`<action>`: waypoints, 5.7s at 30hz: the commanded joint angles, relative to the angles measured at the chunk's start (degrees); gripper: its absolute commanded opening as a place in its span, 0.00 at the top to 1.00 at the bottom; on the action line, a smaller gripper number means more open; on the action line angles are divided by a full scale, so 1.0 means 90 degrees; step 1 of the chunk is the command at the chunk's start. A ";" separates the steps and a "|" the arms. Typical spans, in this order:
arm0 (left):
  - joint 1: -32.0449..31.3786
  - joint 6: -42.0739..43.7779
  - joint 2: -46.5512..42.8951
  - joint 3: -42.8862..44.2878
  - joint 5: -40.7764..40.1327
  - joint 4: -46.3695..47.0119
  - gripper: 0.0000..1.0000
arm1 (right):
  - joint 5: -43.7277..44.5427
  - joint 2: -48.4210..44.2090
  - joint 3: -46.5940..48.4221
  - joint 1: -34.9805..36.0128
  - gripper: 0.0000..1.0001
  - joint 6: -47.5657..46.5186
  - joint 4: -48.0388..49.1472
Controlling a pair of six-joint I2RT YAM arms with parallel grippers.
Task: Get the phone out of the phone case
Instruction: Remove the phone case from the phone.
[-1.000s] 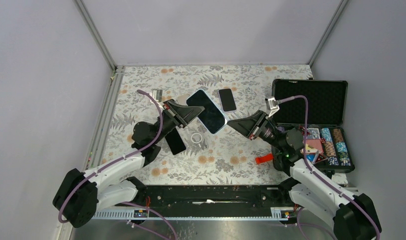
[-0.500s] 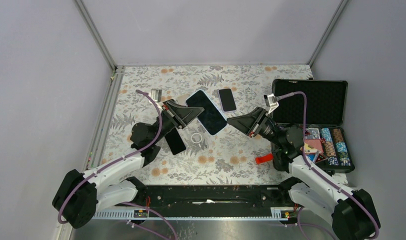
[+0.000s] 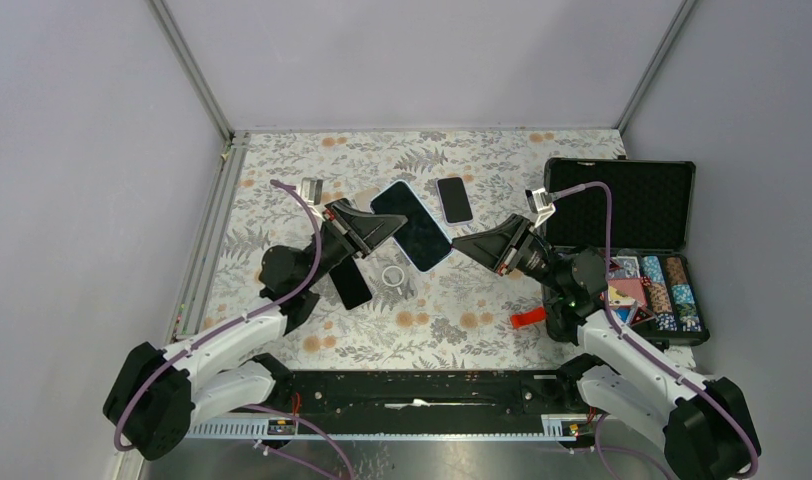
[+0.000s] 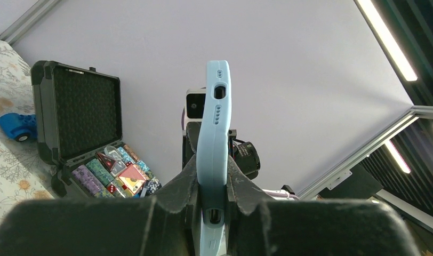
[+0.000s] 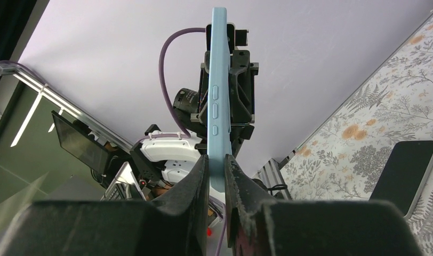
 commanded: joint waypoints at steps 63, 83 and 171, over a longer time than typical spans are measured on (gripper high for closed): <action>0.0603 -0.2560 -0.0562 0.0605 0.0560 0.2508 1.00 | -0.0914 -0.0037 0.1284 0.0020 1.00 -0.6790 -0.6085; 0.0676 -0.2103 0.0541 0.0726 0.0720 0.2499 1.00 | -0.0460 -0.0619 0.0692 0.0135 0.22 -0.1497 -0.0461; 0.0839 -0.2458 0.0548 0.1202 0.2712 0.2665 1.00 | 0.2680 0.0959 0.2915 0.0610 1.00 -0.6869 -0.7346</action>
